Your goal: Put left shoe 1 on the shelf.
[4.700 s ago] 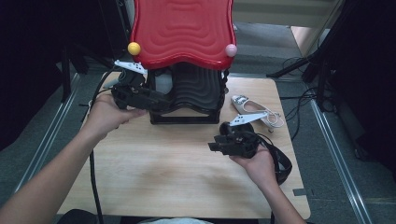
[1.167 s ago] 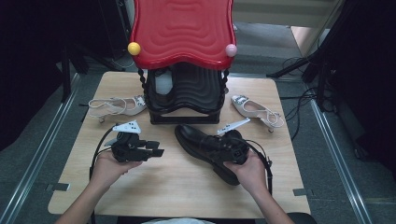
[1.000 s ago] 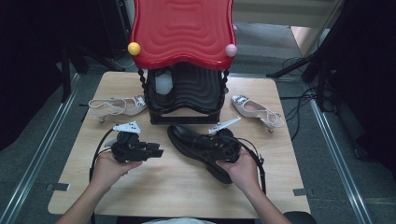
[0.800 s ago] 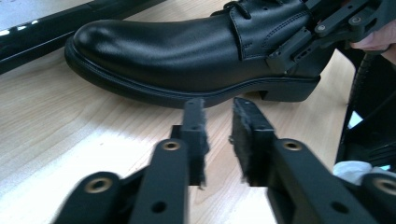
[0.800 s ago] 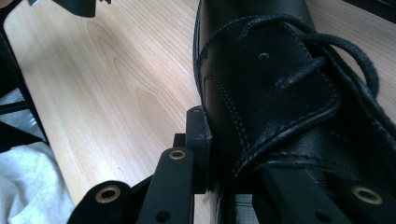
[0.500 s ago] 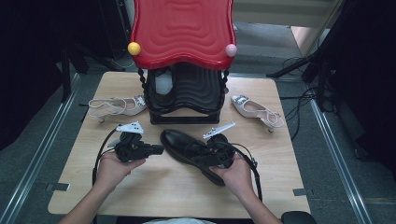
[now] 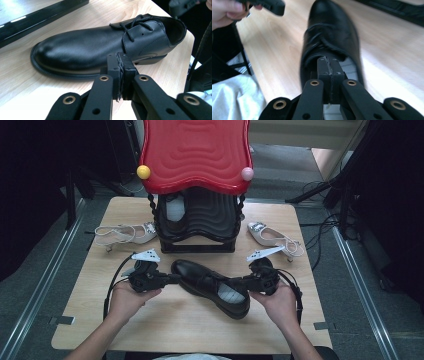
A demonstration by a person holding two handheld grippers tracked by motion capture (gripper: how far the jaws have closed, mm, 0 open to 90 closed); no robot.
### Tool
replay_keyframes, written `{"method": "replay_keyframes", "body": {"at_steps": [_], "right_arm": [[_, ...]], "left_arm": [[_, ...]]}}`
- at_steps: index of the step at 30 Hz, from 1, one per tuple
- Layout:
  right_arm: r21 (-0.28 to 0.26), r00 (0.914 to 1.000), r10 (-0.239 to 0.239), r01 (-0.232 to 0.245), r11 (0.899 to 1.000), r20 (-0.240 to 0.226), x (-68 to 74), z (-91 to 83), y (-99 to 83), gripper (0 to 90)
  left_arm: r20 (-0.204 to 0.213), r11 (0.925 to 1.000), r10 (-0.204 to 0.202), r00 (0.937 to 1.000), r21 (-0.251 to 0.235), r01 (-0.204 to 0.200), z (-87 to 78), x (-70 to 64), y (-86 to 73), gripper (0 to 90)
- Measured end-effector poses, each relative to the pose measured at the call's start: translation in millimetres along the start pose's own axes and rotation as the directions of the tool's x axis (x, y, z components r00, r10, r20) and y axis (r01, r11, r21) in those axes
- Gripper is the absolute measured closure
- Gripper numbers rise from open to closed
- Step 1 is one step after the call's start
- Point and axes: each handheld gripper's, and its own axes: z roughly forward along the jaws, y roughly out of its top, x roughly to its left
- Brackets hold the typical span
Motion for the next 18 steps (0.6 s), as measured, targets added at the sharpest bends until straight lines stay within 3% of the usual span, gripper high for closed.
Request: {"method": "replay_keyframes", "body": {"at_steps": [3, 4, 10, 12, 18], "right_arm": [[-0.005, 0.9998, -0.006, 0.006, 1.0, 0.019, -7.0, 0.2, 3.7, 90.0], [-0.013, 0.9996, -0.002, 0.003, 1.0, 0.03, -15.5, 3.3, 8.7, 90.0], [-0.013, 0.9979, -0.014, 0.015, 1.0, 0.063, -34.0, 19.5, 12.0, 90.0], [-0.009, 0.9975, -0.011, 0.011, 1.0, 0.069, -37.1, 23.8, 8.6, 90.0], [0.011, 0.9973, -0.011, 0.01, 1.0, 0.073, -39.7, 31.2, 4.1, 90.0]], "left_arm": [[-0.004, 1.0, 0.004, 1.0, 0.005, -0.004, 5.3, -1.8, 2.9, 89.0], [-0.006, 0.9999, 0.004, 1.0, 0.01, -0.004, 10.5, -2.1, 4.5, 89.0], [0.006, 0.998, -0.055, 0.9985, -0.031, 0.055, 24.7, 0.2, -2.1, 88.9], [0.005, 0.9978, -0.059, 0.9983, -0.03, 0.059, 27.9, 0.0, -5.9, 89.0], [0.008, 0.9996, -0.024, 0.9997, 0.017, 0.024, 39.7, -7.6, -11.7, 89.0]]}}
